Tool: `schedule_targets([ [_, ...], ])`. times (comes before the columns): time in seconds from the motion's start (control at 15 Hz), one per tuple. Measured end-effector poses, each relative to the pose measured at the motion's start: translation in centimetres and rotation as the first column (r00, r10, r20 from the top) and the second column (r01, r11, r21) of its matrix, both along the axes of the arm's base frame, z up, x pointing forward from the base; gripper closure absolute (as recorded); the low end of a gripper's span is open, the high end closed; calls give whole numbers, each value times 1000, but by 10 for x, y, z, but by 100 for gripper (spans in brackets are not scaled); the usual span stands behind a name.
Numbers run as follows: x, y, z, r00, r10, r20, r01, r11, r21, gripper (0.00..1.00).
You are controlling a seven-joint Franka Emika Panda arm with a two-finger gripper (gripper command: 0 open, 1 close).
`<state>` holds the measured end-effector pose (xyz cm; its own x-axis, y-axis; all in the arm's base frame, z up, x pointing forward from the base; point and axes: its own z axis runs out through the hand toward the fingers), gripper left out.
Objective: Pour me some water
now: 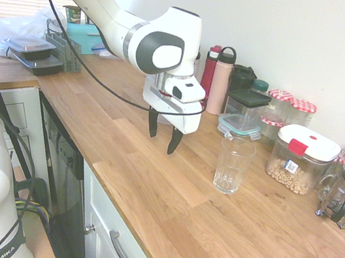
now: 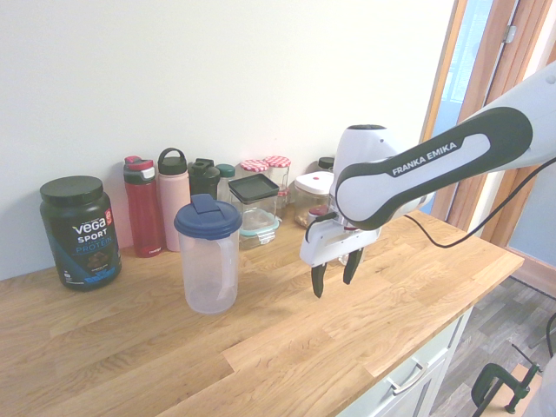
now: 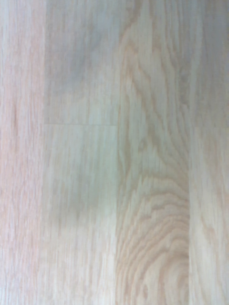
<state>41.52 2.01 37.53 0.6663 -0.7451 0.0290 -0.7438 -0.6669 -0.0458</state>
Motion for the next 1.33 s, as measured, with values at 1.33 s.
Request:
schedule_targets([
  [1.33, -10, 215, 115, 965, 22, 260, -4, 997, -71, 0],
])
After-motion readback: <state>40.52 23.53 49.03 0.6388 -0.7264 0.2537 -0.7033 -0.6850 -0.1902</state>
